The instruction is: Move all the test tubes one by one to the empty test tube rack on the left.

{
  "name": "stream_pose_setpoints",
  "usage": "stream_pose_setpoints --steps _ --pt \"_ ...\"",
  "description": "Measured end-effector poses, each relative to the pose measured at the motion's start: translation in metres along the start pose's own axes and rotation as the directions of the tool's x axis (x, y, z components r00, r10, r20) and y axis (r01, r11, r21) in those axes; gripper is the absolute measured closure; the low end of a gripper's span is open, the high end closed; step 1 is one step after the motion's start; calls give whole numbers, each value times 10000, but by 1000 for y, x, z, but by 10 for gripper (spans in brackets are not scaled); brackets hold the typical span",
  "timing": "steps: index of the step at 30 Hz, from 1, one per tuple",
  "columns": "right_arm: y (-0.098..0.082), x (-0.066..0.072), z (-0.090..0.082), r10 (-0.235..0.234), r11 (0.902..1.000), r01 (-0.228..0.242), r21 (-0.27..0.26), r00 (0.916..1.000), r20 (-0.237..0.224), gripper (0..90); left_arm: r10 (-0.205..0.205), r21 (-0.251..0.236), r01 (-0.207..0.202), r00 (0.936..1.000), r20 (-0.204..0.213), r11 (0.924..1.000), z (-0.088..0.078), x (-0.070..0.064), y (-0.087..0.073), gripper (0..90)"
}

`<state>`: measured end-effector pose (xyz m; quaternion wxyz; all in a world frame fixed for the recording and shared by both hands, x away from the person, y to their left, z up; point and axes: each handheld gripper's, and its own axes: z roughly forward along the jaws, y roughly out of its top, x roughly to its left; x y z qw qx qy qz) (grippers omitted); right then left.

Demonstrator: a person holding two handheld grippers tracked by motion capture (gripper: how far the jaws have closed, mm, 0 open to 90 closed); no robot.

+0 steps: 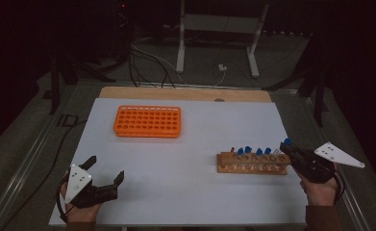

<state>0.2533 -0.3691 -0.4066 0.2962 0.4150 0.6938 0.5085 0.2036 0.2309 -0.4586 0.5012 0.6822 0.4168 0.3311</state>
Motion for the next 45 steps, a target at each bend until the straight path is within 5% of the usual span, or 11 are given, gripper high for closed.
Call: stream_pose_setpoints --steps 14,30,37,45 --pt "4 26 10 -172 9998 183 96 9945 -1031 771 40 98 -41 10000 32 9999 3 -4 0 8" --pt "8 56 34 -299 9991 357 237 9773 -2097 770 69 411 -82 9995 319 9991 20 -18 17 8" --pt "12 70 46 -314 9989 388 251 9682 -2483 770 79 246 -108 9935 1133 9996 36 -30 31 8" --pt "18 85 59 -419 9986 496 207 9597 -2778 770 367 154 -395 9873 1549 9991 53 -46 45 8"
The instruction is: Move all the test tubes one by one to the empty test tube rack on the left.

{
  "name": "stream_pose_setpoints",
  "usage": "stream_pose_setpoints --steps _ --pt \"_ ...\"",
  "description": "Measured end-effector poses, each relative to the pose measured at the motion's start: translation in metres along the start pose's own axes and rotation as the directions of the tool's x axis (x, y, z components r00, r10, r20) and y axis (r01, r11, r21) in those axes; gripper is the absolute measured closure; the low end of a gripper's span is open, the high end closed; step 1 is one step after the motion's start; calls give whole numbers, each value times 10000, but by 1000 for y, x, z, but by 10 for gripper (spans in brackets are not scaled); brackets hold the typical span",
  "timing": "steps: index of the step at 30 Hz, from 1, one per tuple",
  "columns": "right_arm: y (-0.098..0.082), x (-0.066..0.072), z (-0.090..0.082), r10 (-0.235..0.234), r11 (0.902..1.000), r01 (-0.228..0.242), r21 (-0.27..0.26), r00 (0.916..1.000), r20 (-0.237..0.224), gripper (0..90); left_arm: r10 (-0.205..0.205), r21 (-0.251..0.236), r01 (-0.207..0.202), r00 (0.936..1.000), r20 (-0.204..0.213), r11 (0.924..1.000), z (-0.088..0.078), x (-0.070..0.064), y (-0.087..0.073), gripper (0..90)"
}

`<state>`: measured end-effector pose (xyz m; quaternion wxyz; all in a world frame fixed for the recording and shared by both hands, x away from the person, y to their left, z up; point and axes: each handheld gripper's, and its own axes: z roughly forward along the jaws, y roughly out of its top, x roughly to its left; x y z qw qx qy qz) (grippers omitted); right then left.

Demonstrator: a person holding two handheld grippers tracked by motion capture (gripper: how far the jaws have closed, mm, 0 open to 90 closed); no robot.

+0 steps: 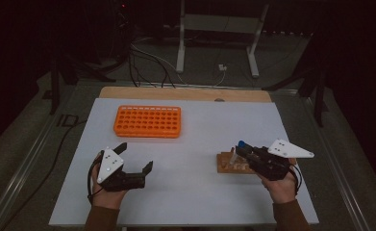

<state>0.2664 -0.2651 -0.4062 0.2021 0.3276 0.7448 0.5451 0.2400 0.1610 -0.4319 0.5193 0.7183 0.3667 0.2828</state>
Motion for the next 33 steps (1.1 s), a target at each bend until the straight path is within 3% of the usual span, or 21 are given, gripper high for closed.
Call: stream_pose_setpoints --steps 14,19,28,33 --pt "9 10 31 46 9999 -42 150 9996 -270 770 233 228 -244 9985 488 9994 41 -27 12 8" --pt "13 14 40 -52 9998 59 199 9993 -380 770 490 282 -514 9955 810 9983 56 -40 16 8" --pt "18 23 56 -135 9995 152 292 9984 -557 770 290 508 -345 9939 1065 9981 70 -50 24 9" --pt "21 30 64 -194 9991 221 354 9972 -723 770 348 739 -457 9891 1428 9962 79 -58 26 34"
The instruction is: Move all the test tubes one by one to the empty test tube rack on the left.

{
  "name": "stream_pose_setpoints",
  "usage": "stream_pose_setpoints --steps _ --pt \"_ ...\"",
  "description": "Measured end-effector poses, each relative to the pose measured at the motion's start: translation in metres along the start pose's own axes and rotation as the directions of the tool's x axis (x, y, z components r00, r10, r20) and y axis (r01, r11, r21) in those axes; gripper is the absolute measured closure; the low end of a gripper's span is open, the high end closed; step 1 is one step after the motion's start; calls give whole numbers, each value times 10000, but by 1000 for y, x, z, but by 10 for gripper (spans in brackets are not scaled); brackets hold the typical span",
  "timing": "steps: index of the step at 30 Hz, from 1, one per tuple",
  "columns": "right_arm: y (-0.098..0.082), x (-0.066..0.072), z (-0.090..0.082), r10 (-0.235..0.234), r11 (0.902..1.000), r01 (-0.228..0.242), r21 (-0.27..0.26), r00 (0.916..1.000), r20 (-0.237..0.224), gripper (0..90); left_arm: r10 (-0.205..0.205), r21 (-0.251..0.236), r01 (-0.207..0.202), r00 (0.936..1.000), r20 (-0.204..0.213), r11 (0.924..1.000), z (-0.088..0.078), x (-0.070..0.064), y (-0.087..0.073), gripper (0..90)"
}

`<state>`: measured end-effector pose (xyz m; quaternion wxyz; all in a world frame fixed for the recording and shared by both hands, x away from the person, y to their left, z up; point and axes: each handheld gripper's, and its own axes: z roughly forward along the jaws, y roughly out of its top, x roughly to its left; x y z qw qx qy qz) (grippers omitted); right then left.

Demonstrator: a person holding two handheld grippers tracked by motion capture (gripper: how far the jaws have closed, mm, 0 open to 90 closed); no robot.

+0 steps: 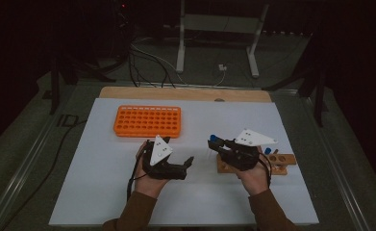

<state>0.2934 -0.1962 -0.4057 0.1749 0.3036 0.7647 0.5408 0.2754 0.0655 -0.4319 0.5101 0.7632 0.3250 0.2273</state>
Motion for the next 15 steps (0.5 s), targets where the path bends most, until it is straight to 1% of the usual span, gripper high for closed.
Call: stream_pose_setpoints --steps 4,6,7,9,10,11,12,13,15 --pt "3 5 6 -33 10000 33 -1 9999 -125 770 22 -83 -20 9998 219 10000 7 -6 3 41" --pt "3 6 7 -41 10000 41 14 9999 -146 770 88 -114 -86 9997 210 9999 11 -9 5 49" --pt "3 8 11 10 10000 -9 44 9998 -207 770 106 -106 -102 9994 325 9999 14 -11 6 61" --pt "2 9 12 21 10000 -19 55 9997 -251 770 118 -103 -114 9993 367 9999 16 -12 7 73" --pt "3 12 16 43 10000 -41 71 9995 -311 770 125 -67 -123 9991 417 9999 17 -14 8 109" --pt "3 12 16 43 10000 -41 71 9995 -311 770 178 -71 -175 9988 454 9998 18 -15 8 109" --pt "3 14 18 -1 10000 3 73 9993 -367 770 239 -136 -233 9985 501 9996 19 -16 8 199" --pt "3 15 20 -5 10000 8 80 9993 -386 770 291 -159 -283 9982 523 9995 19 -17 8 236" --pt "4 17 21 14 10000 -11 79 9990 -440 770 354 -215 -340 9968 721 9992 21 -19 8 352"
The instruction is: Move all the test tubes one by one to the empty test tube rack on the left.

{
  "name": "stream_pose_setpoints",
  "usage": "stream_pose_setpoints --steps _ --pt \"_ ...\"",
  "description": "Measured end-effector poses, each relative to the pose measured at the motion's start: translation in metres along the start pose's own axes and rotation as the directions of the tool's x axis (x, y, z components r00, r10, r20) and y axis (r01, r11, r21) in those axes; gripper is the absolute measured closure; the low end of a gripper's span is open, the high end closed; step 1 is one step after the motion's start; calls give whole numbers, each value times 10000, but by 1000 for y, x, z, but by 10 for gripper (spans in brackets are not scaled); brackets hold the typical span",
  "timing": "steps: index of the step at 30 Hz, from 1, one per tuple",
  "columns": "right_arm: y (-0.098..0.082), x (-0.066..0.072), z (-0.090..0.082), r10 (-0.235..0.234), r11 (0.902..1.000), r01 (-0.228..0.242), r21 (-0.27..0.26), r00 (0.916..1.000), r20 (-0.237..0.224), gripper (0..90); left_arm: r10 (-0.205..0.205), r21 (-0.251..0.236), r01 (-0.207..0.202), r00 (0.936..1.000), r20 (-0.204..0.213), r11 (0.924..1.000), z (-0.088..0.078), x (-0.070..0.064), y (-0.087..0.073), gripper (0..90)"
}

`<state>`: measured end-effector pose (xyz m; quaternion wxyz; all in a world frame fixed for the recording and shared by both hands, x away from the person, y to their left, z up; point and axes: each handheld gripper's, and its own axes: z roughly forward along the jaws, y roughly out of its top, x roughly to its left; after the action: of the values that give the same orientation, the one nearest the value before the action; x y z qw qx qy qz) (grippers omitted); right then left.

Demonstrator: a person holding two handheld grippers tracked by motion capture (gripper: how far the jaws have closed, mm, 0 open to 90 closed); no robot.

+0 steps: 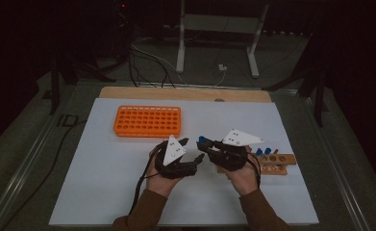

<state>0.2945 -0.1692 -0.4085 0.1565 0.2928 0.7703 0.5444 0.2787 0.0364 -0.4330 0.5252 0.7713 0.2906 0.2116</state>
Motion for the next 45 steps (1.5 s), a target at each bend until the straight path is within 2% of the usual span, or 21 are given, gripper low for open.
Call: stream_pose_setpoints --steps 6,14,18,24,30,36,38,43,45 --pt "1 4 2 -15 10000 14 -58 9999 -117 770 68 176 -75 9992 399 9998 4 -2 -1 562" --pt "0 6 3 -48 10000 47 -51 9998 -208 770 -61 178 51 9984 559 9998 4 2 0 750" --pt "0 5 2 -20 10000 17 -87 9996 -275 764 -136 140 127 9977 657 9998 3 3 0 766" --pt "0 2 -3 117 9994 -134 -333 9987 -491 520 -254 203 246 9988 417 9995 4 9 -1 767" --pt "-1 -3 -11 142 9985 -152 -520 9997 -194 401 -458 176 456 9989 127 9988 1 21 -1 768" --pt "-8 -11 -16 110 9993 -106 -350 9999 116 353 -659 17 659 9977 -139 9978 -4 32 -1 767" --pt "-10 -14 -19 187 9993 -177 -343 9994 282 284 -698 4 698 9974 -201 9976 -6 35 -1 767" --pt "-16 -21 -27 283 9988 -253 -417 9969 741 163 -663 -38 662 9973 -312 9978 -8 40 1 767" --pt "-16 -22 -29 296 9987 -261 -432 9961 834 150 -618 -24 618 9974 -365 9981 -9 42 1 768"
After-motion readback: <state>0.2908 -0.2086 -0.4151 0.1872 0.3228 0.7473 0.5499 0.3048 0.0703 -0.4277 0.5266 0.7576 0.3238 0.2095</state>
